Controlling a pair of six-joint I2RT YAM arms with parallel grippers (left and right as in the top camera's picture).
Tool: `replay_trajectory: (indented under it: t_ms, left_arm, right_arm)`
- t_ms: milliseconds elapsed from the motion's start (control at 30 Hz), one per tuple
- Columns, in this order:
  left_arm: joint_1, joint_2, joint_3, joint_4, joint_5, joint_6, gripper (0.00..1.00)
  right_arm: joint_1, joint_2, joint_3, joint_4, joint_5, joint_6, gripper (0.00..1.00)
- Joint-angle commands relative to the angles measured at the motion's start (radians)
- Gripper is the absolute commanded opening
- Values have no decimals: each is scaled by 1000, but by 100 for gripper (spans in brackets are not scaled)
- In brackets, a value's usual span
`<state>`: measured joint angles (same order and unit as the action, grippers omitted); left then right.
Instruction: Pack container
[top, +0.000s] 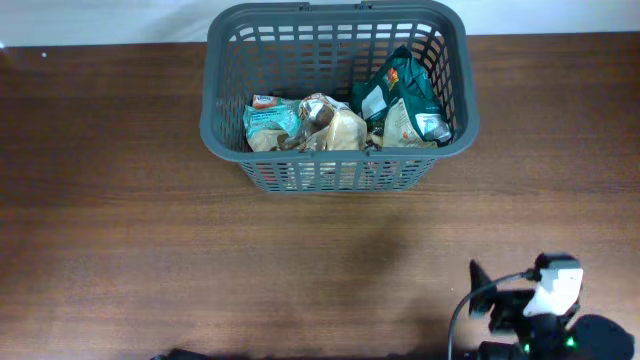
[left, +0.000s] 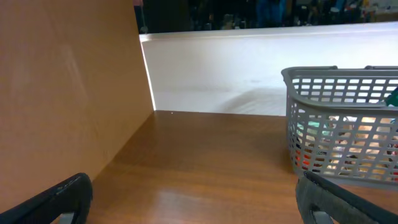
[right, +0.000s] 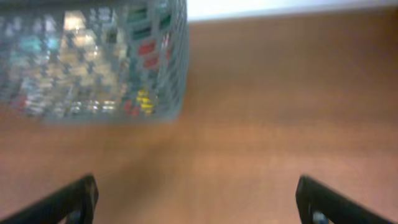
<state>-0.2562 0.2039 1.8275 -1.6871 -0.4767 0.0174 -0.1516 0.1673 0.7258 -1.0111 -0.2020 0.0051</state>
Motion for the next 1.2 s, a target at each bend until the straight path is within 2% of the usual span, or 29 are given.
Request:
replay_trajectory:
  t_ms: [0, 267, 667, 767, 1167]
  left_arm:
    - [-3, -4, -5, 0, -11, -10, 99]
    - [-3, -4, -5, 0, -11, -10, 99]
    - [-3, -4, -5, 0, -11, -10, 99]
    - [-3, -4, -5, 0, -11, -10, 99]
    - [-3, -4, -5, 0, -11, -10, 99]
  right_arm:
    - [3, 0, -62, 159, 73, -8, 99]
    - [27, -137, -315, 788, 79, -8, 99]
    - [88, -163, -539, 1239, 84, -8, 99]
    - [95, -163, -603, 1308, 83, -8, 99]
    - [95, -163, -708, 1319, 83, -24, 99]
